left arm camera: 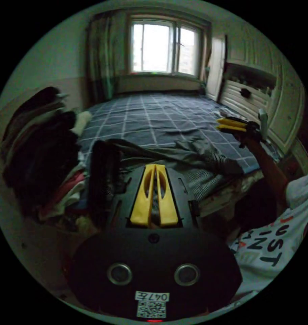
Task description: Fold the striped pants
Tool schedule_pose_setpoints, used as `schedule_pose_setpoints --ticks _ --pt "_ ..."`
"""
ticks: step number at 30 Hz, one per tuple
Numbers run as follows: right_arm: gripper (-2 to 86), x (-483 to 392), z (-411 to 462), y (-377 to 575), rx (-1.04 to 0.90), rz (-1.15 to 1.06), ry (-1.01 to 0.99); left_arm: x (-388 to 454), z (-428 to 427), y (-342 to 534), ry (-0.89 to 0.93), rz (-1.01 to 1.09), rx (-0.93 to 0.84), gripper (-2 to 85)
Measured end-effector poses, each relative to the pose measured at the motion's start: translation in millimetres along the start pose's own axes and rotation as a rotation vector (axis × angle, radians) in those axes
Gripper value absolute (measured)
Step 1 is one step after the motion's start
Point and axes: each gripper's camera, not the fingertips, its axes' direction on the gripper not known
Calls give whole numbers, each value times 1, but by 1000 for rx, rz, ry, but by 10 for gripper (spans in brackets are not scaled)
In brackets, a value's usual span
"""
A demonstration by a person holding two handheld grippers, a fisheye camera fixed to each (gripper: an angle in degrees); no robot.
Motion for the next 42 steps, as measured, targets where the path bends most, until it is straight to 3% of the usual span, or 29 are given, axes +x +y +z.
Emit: schedule_pose_setpoints --ticks 3,5,8,11,15,17,21,23,26,30,33,40,42 --pt "137 14 -7 45 -129 49 -161 20 60 -31 -28 -27 -147 -8" --pt "158 16 -8 71 -178 84 -275 19 103 -38 -285 -132 -272 -9" --pt "165 6 -9 91 -195 60 -376 14 126 -38 -531 -234 -374 -9" --pt "155 -8 -10 90 -285 -62 -381 11 131 -37 -647 -345 -398 -9" --pt "100 3 -14 114 -356 -33 -409 35 130 -53 -526 -333 -349 -8" --pt "52 17 -22 124 -379 -10 -410 77 131 -74 -409 -123 -340 -8" --pt "7 62 -65 148 -255 67 -442 140 142 -102 -212 77 -327 -8" --pt "5 83 -81 160 -219 111 -435 177 151 -111 71 148 -208 -8" --pt "4 117 -107 185 -183 176 -389 211 185 -116 299 155 -156 -8" --pt "2 176 -156 229 -163 294 -306 239 240 -121 270 118 -330 -8" --pt "-1 217 -209 271 -188 405 -213 255 274 -124 142 153 -444 -8" --pt "11 260 -334 399 -378 670 184 281 307 -149 173 261 -507 -8" --pt "36 271 -345 403 -307 653 102 286 308 -155 212 286 -489 -8"
